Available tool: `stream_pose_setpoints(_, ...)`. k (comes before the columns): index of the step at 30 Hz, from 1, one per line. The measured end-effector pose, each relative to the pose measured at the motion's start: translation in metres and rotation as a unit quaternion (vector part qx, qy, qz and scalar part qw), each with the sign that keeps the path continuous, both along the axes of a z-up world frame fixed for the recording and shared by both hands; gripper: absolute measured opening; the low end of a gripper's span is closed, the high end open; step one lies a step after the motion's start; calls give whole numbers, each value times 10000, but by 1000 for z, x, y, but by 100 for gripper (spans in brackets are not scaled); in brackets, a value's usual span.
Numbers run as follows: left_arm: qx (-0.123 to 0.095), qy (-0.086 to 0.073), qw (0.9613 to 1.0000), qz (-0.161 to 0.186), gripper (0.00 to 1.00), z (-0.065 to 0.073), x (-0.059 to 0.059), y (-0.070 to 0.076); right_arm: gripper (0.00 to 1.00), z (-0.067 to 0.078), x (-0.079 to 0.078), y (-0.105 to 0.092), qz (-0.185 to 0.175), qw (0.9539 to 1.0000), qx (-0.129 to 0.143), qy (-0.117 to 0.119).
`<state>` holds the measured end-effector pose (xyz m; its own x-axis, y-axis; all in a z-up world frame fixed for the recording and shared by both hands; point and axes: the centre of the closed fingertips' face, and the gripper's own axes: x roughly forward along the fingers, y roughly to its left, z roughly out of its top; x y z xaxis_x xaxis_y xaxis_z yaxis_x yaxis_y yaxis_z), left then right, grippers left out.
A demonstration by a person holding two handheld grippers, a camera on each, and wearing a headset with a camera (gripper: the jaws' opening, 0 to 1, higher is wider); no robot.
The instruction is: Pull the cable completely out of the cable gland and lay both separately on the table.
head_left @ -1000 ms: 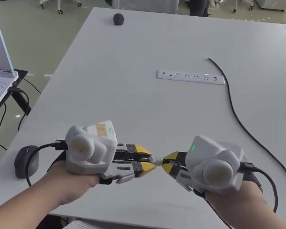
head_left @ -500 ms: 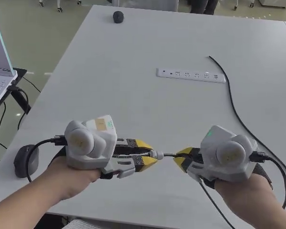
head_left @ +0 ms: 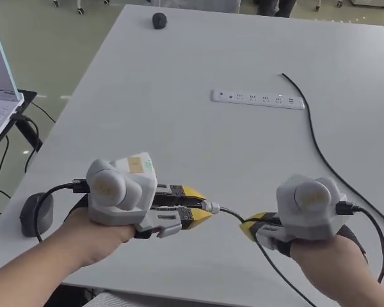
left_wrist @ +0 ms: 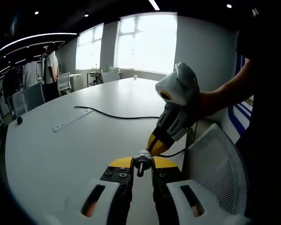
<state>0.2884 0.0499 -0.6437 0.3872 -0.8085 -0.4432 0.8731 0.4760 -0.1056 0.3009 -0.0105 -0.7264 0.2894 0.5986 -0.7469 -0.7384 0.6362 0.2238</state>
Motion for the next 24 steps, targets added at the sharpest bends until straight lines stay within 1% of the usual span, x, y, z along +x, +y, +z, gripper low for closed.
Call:
stream_pose_setpoints(1,-2,3,10000,-1,15,0,-1,0,0,-3,-1,-1,-12,9999,-14,100)
stream_pose_setpoints(3,14,6,10000,-7,15,-1,-1,-1,0,-4,-3,1,-3,9999,26,149)
stream_pose_setpoints(4,1,14,10000,3,15,-1,-1,-1,0,-4,-3,2,14,9999,16,127)
stream_pose_setpoints(9,17,46,10000,14,15,-3,0,0,1,-4,-2,1,344,9991,-133,-196)
stream_pose_setpoints(13,14,50,10000,13,15,-2,0,0,3,-4,-5,3,559,9979,-165,-295)
stream_pose_setpoints(15,18,66,10000,3,15,-3,1,-1,5,-3,-4,4,598,9973,-178,-378)
stream_pose_setpoints(18,35,63,10000,-5,15,-3,2,0,12,-2,-5,8,713,9961,-196,-478)
stream_pose_setpoints(19,26,70,10000,-3,15,-3,2,0,14,-1,-6,9,799,9952,-217,-524)
stream_pose_setpoints(20,28,64,10000,-1,15,-3,2,0,16,2,-8,13,930,9935,-199,-623)
stream_pose_setpoints(22,29,63,10000,0,15,-3,2,0,19,10,-8,19,1148,9893,-165,-881)
stream_pose_setpoints(24,36,70,10000,0,15,-4,2,0,18,31,-9,31,1465,9787,-23,-1438)
